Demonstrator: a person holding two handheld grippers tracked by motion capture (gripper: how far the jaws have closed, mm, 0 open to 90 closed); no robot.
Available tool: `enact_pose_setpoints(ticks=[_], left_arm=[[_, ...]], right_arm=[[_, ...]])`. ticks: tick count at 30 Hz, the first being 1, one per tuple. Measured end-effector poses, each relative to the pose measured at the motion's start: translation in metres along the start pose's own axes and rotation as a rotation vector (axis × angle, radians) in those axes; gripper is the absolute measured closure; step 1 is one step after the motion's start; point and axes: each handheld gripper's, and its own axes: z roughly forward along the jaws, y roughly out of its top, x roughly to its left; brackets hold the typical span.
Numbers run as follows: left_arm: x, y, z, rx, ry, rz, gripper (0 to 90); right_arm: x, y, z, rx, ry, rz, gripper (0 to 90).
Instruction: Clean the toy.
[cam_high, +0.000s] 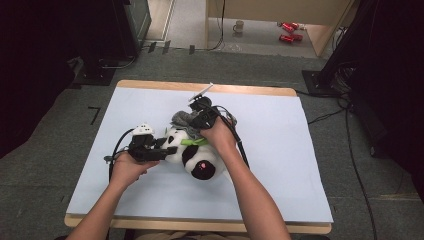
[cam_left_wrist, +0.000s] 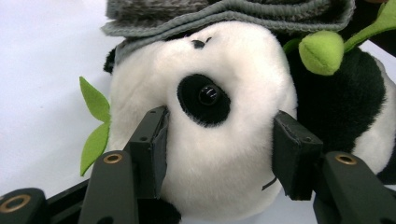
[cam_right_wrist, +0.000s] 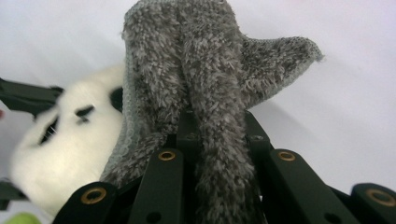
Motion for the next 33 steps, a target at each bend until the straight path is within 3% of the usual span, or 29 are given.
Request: enact_pose_setpoints(ticks=[3, 11, 17, 22, 27, 33], left_arm=[[0.001, -0.001, 0.0, -0.009, -0.01, -0.007, 43.6], [0.002, -0.001, 0.0, -0.018, -0.026, -0.01, 42.8], [0.003, -0.001, 0.0, -0.014, -0.025, -0.003, 43.1], [0.004, -0.002, 0.0, -0.019, -0.025, 0.002, 43.1], [0.004, -0.002, 0.0, -0.028, -0.023, 0.001, 42.8], [0.003, -0.002, 0.0, -0.025, -0.02, -0.002, 42.9]], right_arm=[[-0.004, -0.001, 0.0, 0.025, -0.018, -0.02, 75.3], [-0.024, -0.014, -0.002, 0.041, -0.028, 0.033, 75.2], [-0.033, -0.021, -0.011, 0.026, -0.151, 0.014, 75.4], [-0.048, -0.023, -0.03, -0.023, -0.17, 0.067, 75.3], [-0.036, -0.013, -0.052, -0.111, -0.144, 0.042, 75.1], [0.003, 0.011, -0.055, -0.167, -0.051, -0.027, 74.7]])
